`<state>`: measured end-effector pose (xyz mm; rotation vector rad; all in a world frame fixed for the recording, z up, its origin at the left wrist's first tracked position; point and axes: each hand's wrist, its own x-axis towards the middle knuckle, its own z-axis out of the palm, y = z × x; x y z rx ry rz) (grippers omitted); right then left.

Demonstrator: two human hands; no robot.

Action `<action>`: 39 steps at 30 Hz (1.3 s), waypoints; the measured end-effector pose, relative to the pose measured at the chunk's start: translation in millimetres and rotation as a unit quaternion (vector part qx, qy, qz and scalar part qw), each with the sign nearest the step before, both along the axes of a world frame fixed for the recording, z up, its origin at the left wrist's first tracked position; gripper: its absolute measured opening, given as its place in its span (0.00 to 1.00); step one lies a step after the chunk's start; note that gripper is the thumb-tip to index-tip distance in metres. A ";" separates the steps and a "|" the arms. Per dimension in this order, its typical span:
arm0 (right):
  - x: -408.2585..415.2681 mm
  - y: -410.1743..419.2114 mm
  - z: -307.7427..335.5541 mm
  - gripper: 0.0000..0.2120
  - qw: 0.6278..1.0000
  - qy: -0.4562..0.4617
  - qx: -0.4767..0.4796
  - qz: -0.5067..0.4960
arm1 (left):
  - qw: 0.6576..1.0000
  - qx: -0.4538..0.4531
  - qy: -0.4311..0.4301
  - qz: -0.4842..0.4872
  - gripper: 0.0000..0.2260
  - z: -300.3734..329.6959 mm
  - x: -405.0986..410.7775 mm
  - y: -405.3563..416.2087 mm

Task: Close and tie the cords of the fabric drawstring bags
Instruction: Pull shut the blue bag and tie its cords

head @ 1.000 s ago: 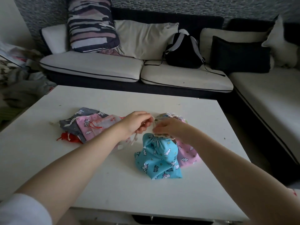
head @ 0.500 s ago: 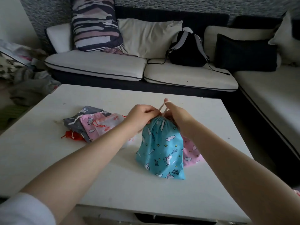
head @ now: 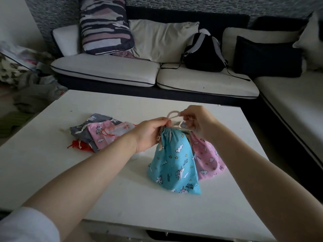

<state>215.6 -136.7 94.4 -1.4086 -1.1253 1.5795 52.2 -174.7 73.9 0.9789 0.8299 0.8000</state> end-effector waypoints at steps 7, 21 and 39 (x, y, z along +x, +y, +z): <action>-6.5 3.0 1.2 0.19 0.991 -0.089 0.065 -0.069 | 0.993 -0.009 0.112 0.043 0.09 -4.9 4.7 6.8; -26.2 -5.4 41.1 0.20 0.988 0.076 0.127 0.033 | 0.898 0.176 0.403 -0.011 0.12 4.0 5.9 -5.0; -13.9 -20.4 20.7 0.13 0.878 -0.335 0.259 0.223 | 0.961 0.088 0.252 0.077 0.15 1.9 0.1 0.8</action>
